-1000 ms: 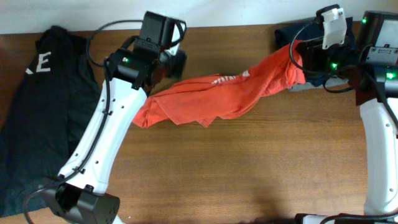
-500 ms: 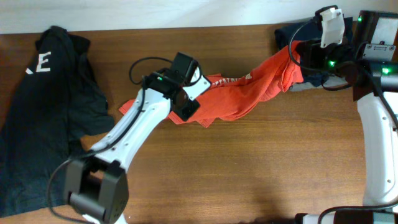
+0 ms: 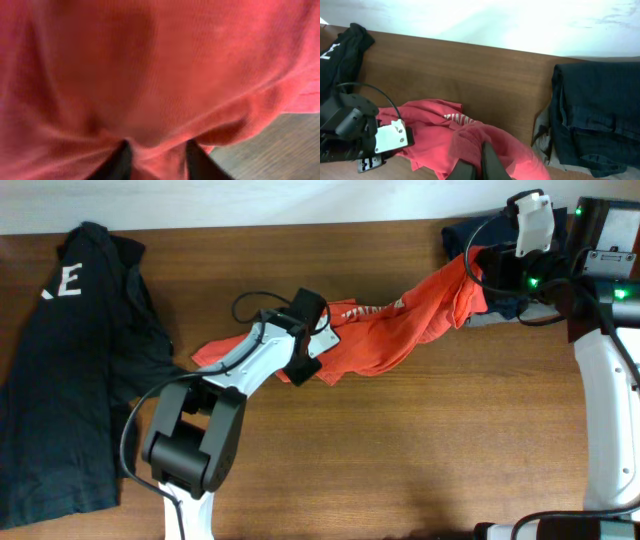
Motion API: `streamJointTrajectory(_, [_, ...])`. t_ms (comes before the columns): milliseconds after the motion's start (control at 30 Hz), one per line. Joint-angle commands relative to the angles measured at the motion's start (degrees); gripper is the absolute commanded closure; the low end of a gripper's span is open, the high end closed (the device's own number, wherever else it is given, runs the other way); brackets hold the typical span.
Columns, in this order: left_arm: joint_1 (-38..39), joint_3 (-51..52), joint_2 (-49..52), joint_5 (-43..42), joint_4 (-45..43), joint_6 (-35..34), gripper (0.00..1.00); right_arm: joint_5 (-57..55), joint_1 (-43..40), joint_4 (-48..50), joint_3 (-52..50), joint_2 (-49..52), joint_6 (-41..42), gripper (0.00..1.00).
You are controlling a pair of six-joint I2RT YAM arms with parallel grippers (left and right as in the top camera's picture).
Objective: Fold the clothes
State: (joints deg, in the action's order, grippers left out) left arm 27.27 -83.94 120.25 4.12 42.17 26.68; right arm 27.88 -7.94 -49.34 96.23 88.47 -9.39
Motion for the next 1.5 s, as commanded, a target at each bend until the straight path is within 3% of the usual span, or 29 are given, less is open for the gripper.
streamJointTrajectory(0, [0.0,-0.1,1.3,1.5,0.0,0.8,1.0,-0.1,0.0,0.2,1.2,0.0,0.0,0.96])
streamJointTrajectory(200, [-0.1,-8.6,-1.0,8.0,7.5,-6.1,0.99,-0.1,0.0,0.2,1.2,0.1,0.0,0.96])
streamJointTrajectory(300, [-0.2,-17.7,-8.6,12.9,13.1,-12.2,0.99,-0.1,0.0,0.0,1.2,0.1,0.0,0.96])
streamJointTrajectory(400, [-0.2,-20.6,-13.2,15.4,14.3,-13.2,0.99,-0.1,-0.1,-0.2,1.2,0.1,0.1,0.96])
streamJointTrajectory(667, [-2.9,-21.2,-26.7,18.2,18.9,-19.6,1.0,0.3,-2.1,-4.2,1.2,-1.2,3.9,0.96])
streamJointTrajectory(900, [-3.7,-21.2,-35.3,16.8,27.5,-24.4,0.99,0.3,-4.9,-13.6,1.2,-8.9,5.4,0.96])
streamJointTrajectory(1167, [-3.8,-21.1,-33.9,11.8,36.6,-26.7,1.0,-3.3,-6.7,-25.1,1.2,-13.1,9.3,0.96])
streamJointTrajectory(1467, [-7.9,-21.1,-20.5,11.7,34.0,-29.0,1.0,-5.2,-6.7,-24.8,1.2,1.4,9.3,0.96])
